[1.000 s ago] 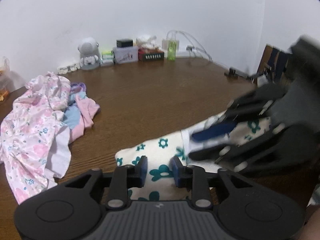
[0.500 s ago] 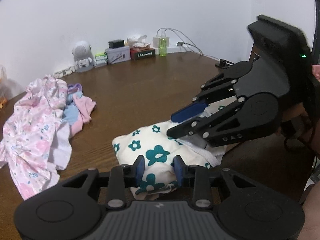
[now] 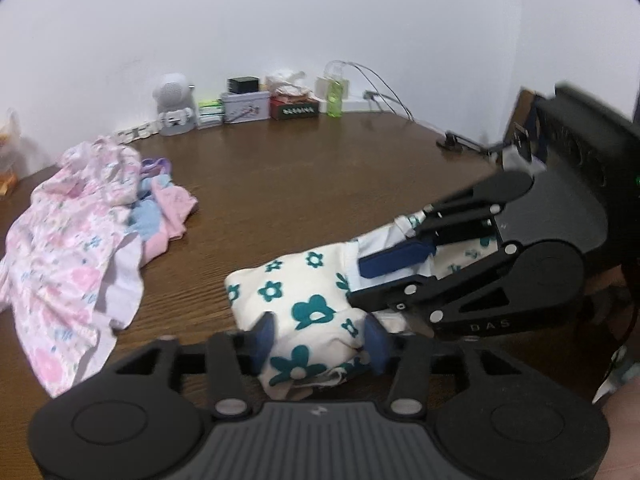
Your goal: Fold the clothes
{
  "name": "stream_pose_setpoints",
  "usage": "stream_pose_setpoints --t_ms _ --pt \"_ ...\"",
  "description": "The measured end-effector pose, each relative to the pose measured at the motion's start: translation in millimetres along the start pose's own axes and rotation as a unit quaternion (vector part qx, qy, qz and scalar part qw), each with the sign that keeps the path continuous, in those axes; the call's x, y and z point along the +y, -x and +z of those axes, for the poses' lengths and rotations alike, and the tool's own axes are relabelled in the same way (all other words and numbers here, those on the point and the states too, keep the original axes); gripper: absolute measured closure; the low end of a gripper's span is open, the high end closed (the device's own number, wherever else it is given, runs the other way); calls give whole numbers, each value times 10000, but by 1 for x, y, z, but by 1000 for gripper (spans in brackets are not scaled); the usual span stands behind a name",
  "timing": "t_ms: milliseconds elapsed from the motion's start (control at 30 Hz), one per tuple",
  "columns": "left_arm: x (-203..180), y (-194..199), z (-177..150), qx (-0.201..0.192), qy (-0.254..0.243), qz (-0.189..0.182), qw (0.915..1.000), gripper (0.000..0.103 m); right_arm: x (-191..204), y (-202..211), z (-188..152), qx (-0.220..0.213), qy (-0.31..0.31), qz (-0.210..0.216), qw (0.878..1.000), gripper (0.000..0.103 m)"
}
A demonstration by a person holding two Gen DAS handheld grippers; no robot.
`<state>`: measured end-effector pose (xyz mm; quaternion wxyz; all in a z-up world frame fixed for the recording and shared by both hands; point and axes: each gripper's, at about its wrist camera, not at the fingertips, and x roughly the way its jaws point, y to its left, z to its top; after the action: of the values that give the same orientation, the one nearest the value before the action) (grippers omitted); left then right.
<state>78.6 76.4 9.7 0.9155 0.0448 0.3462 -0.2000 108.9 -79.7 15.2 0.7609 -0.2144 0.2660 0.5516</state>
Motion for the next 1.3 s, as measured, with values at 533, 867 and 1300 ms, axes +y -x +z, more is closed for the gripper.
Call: stream_pose_setpoints --t_ms 533,867,1300 --pt "52 0 -9 299 1864 -402 9812 25 -23 63 -22 -536 -621 -421 9957 74" --pt "49 -3 -9 356 2052 -479 9769 23 -20 55 -24 -549 -458 -389 9967 74" --pt "50 -21 -6 487 2307 -773 9687 34 -23 32 -37 -186 -416 -306 9985 73"
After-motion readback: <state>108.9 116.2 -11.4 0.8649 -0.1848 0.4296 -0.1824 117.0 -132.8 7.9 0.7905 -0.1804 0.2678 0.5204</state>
